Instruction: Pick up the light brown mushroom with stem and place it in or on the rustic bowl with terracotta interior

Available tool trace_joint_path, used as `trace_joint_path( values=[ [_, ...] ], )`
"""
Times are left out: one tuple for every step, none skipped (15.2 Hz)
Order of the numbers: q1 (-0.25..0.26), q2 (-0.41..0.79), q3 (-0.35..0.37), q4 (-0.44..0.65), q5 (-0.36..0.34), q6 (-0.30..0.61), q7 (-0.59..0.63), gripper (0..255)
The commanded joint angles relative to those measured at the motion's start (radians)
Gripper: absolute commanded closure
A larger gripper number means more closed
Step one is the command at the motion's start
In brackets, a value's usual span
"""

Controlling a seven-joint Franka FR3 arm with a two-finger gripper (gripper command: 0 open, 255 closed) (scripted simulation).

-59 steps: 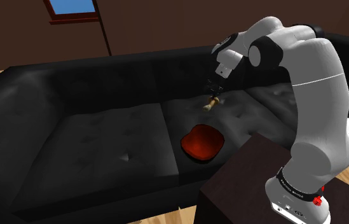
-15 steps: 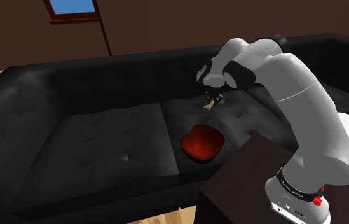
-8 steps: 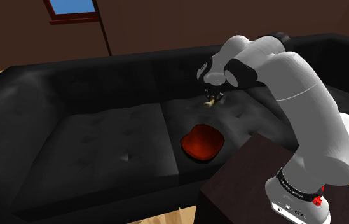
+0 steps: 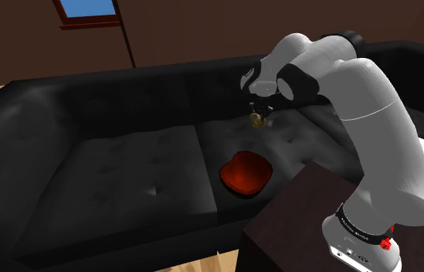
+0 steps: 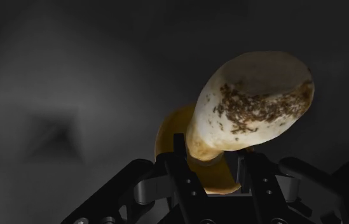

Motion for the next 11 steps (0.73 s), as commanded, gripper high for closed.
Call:
trace_joint_path(
  values=[
    [0.007,-0.015,-0.012,0.004,-0.012,-0.019,0.008,255],
    [0.011,-0.024,-0.017,0.003,-0.018,-0.026,0.011,255],
    [0.015,-0.033,-0.023,0.003,-0.024,-0.034,0.015,255],
    [0.018,-0.041,-0.029,0.002,-0.03,-0.042,0.018,255],
    [0.022,-0.049,-0.034,0.002,-0.036,-0.049,0.021,255],
    [0.026,-0.058,-0.04,0.002,-0.042,-0.057,0.024,255],
    [0.03,-0.066,-0.046,0.003,-0.048,-0.065,0.028,255],
    [0.033,-0.074,-0.051,0.003,-0.054,-0.074,0.031,255],
    [0.037,-0.082,-0.056,0.004,-0.06,-0.082,0.034,255],
    [0.04,-0.09,-0.062,0.005,-0.066,-0.09,0.037,255],
    [0.044,-0.098,-0.067,0.007,-0.072,-0.098,0.041,255]
  ],
)
